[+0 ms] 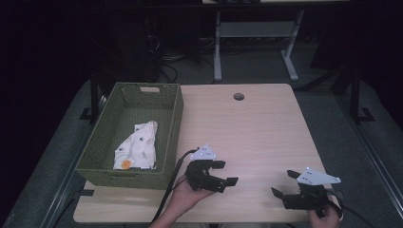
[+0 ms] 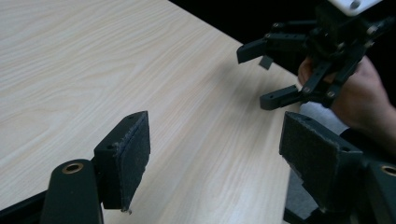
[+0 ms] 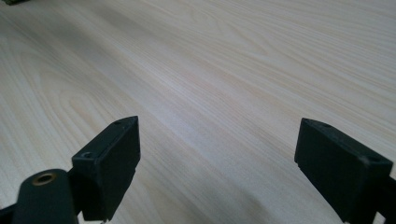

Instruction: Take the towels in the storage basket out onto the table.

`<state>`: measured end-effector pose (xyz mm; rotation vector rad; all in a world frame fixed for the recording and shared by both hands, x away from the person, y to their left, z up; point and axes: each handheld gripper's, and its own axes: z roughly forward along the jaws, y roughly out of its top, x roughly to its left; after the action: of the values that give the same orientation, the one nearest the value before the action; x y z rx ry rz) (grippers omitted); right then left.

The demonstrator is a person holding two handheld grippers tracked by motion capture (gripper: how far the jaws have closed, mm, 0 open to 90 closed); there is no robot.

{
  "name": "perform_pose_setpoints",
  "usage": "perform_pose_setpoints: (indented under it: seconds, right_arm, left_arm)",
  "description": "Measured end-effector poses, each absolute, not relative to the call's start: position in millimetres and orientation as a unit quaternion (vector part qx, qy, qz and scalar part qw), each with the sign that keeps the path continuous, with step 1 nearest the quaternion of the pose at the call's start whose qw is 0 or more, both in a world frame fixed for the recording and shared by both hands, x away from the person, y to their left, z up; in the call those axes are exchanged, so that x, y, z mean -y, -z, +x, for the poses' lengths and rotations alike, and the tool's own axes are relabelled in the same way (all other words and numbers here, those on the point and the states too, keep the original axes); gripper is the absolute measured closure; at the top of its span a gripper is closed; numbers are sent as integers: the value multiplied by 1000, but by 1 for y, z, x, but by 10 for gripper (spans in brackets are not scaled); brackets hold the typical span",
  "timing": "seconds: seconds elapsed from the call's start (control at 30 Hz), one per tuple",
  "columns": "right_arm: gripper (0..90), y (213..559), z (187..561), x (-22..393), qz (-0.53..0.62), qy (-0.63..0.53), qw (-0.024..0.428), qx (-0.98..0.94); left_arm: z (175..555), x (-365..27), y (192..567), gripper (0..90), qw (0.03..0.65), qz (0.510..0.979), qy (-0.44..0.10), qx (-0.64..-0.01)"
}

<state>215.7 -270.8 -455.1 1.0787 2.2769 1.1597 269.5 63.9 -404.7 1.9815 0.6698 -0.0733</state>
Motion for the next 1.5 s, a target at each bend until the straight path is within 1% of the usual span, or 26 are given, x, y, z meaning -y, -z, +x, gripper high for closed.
perform_pose_setpoints:
  seconds: [0.17, 0.3, 0.43, 0.63, 0.8, 0.87, 1.13, 1.27, 1.33, 1.5]
  right_arm:
    - [140, 455, 215, 272, 382, -413, 187, -805]
    - [140, 455, 215, 272, 383, -412, 184, -806]
    - [140, 454, 215, 272, 380, -414, 187, -806]
    - [140, 454, 215, 272, 381, -414, 185, -806]
    - [140, 455, 215, 273, 381, -413, 185, -806]
    - [140, 455, 215, 273, 380, -413, 186, -807]
    - [140, 454, 215, 273, 380, -414, 185, -807]
    - [140, 454, 214, 273, 378, -413, 183, -808]
    - [140, 454, 214, 273, 379, -413, 183, -808]
    - [140, 454, 214, 272, 378, -412, 184, -808]
  left_arm:
    - [272, -66, 396, 245, 504, 817, 37, -279]
    - [276, -69, 385, 243, 502, 819, 31, -276]
    - [283, -74, 375, 243, 509, 813, 41, -282]
    - [299, -84, 361, 243, 517, 801, 44, -299]
    - [315, -96, 353, 241, 515, 793, 64, -319]
    - [317, -99, 351, 241, 515, 793, 64, -320]
    - [334, -121, 335, 236, 526, 777, 78, -337]
    - [340, -135, 329, 232, 525, 774, 69, -348]
    - [344, -147, 327, 232, 539, 758, 83, -357]
    - [347, -161, 326, 232, 541, 753, 90, -365]
